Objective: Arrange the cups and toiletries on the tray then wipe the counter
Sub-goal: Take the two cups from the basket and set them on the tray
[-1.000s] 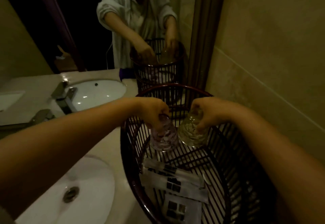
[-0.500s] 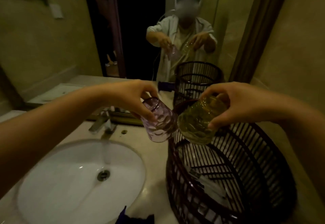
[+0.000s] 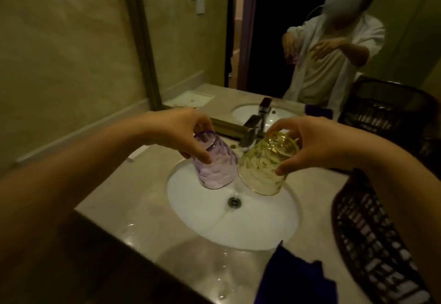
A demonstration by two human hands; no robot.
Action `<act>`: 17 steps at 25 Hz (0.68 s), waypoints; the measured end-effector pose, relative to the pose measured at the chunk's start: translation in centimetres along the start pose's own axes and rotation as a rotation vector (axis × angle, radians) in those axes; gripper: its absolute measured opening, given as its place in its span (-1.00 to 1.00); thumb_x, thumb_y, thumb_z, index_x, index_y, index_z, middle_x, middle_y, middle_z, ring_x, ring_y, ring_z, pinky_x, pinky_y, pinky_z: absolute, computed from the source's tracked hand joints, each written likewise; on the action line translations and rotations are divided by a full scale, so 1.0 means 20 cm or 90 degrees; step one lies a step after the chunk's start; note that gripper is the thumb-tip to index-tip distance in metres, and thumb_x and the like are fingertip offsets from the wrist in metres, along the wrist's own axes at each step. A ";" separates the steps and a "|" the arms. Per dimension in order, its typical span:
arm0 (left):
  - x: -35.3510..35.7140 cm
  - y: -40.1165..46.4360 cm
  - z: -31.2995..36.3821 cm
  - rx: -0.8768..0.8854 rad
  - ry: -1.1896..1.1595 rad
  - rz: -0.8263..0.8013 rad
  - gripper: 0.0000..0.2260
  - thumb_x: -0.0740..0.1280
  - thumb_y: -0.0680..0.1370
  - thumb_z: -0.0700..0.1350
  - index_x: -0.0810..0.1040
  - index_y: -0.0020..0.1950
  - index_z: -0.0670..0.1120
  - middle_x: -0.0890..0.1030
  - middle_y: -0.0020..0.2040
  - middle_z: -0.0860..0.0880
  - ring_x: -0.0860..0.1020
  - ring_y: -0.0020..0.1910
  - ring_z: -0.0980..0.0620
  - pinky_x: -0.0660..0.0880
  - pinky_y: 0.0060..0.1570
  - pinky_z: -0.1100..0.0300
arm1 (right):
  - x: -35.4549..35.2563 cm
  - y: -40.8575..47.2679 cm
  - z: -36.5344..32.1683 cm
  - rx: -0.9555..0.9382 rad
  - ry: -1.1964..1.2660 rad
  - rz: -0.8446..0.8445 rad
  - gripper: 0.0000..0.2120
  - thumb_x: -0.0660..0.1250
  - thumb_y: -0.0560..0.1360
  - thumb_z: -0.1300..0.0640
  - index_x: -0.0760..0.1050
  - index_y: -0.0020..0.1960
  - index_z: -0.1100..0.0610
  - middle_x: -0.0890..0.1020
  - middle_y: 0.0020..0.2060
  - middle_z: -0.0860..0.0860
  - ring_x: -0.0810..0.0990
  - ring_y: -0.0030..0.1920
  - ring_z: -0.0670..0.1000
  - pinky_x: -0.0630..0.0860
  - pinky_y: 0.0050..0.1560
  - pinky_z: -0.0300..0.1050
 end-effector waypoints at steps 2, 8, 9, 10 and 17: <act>-0.05 -0.12 -0.21 -0.027 0.002 -0.001 -0.58 0.54 0.27 -0.09 0.48 0.06 0.03 0.56 -0.02 0.04 0.61 -0.20 0.05 0.53 -0.38 0.35 | 0.16 0.09 -0.16 -0.030 -0.005 -0.007 -0.43 0.55 0.17 -0.04 0.38 0.10 -0.23 0.52 -0.12 -0.25 0.52 -0.09 -0.21 0.48 -0.19 -0.31; -0.19 -0.36 -0.65 -0.078 0.026 -0.006 -0.59 0.53 0.29 -0.06 0.44 0.05 0.08 0.53 0.01 0.06 0.60 -0.17 0.04 0.56 -0.36 0.36 | 0.46 0.32 -0.53 -0.093 0.021 -0.044 -0.43 0.55 0.20 -0.02 0.36 0.12 -0.22 0.50 -0.08 -0.22 0.51 -0.07 -0.14 0.48 -0.21 -0.32; -0.21 -0.38 -0.70 -0.083 0.034 -0.007 -0.58 0.52 0.30 -0.04 0.44 0.06 0.07 0.53 0.02 0.05 0.60 -0.15 0.03 0.58 -0.34 0.34 | 0.48 0.35 -0.57 -0.098 0.021 -0.050 -0.42 0.55 0.21 -0.01 0.37 0.14 -0.19 0.50 -0.05 -0.19 0.52 -0.05 -0.11 0.49 -0.18 -0.31; -0.23 -0.39 -0.75 -0.088 0.039 -0.006 -0.57 0.52 0.30 -0.03 0.44 0.09 0.06 0.52 0.04 0.04 0.60 -0.12 0.02 0.59 -0.31 0.32 | 0.50 0.39 -0.61 -0.103 0.021 -0.054 -0.41 0.55 0.21 -0.01 0.38 0.16 -0.17 0.51 -0.03 -0.17 0.52 -0.02 -0.10 0.50 -0.15 -0.30; -0.38 -0.25 -1.03 -0.119 0.038 0.035 -0.53 0.53 0.29 -0.03 0.44 0.13 0.03 0.51 0.02 0.04 0.60 -0.09 0.01 0.62 -0.24 0.26 | 0.56 0.73 -0.66 -0.109 0.040 -0.052 -0.40 0.56 0.21 0.03 0.31 0.12 -0.22 0.52 -0.01 -0.13 0.55 0.00 -0.06 0.59 -0.07 -0.15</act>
Point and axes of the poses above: each hand's wrist, its own y-axis towards the middle knuckle, its own x-axis out of the palm, z = x × y, the point moved 8 cm from there along y, towards the middle knuckle
